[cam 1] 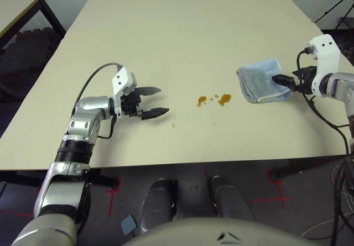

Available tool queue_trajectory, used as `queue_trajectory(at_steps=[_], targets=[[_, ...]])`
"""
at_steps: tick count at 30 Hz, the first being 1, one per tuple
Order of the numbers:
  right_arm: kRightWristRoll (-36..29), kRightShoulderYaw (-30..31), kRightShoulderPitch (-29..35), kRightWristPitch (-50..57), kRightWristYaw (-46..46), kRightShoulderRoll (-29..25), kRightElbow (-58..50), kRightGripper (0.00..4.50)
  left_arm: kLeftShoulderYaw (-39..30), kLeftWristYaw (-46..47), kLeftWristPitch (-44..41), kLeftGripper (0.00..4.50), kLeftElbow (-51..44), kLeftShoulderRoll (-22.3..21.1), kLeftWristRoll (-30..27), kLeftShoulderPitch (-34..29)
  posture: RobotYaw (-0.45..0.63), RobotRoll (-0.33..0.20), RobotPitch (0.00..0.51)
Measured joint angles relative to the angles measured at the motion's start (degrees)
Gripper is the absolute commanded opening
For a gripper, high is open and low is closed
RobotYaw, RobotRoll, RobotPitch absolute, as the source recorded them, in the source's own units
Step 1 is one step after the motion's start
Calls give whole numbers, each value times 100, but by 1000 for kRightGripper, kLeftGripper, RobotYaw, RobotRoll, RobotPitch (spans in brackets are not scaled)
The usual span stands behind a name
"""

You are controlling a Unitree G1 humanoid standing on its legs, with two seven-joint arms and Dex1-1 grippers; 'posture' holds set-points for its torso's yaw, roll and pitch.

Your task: Wipe the water off the table with a rag.

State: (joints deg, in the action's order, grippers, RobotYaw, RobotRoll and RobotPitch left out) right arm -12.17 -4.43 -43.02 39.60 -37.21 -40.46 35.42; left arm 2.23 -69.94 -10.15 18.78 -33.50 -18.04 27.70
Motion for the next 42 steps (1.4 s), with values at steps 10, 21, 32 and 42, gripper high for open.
queue_trajectory(at_steps=[10, 21, 32, 42], targets=[[269, 90, -514, -450, -149, 347, 1181, 4442, 0, 4, 2, 4500, 0, -3, -1, -5, -150, 0, 121], [440, 387, -449, -361, -677, 469, 931, 1207, 0, 68, 21, 4500, 15, -6, 4, -4, -149, 0, 114], [271, 133, -296, -52, -766, 485, 567, 40, 0, 203, 238, 4500, 274, 16, 109, 98, -158, 0, 104], [-562, -598, -308, 1179, -567, 679, -361, 40, 1, 200, 359, 4500, 505, 74, 162, 150, -167, 0, 105]])
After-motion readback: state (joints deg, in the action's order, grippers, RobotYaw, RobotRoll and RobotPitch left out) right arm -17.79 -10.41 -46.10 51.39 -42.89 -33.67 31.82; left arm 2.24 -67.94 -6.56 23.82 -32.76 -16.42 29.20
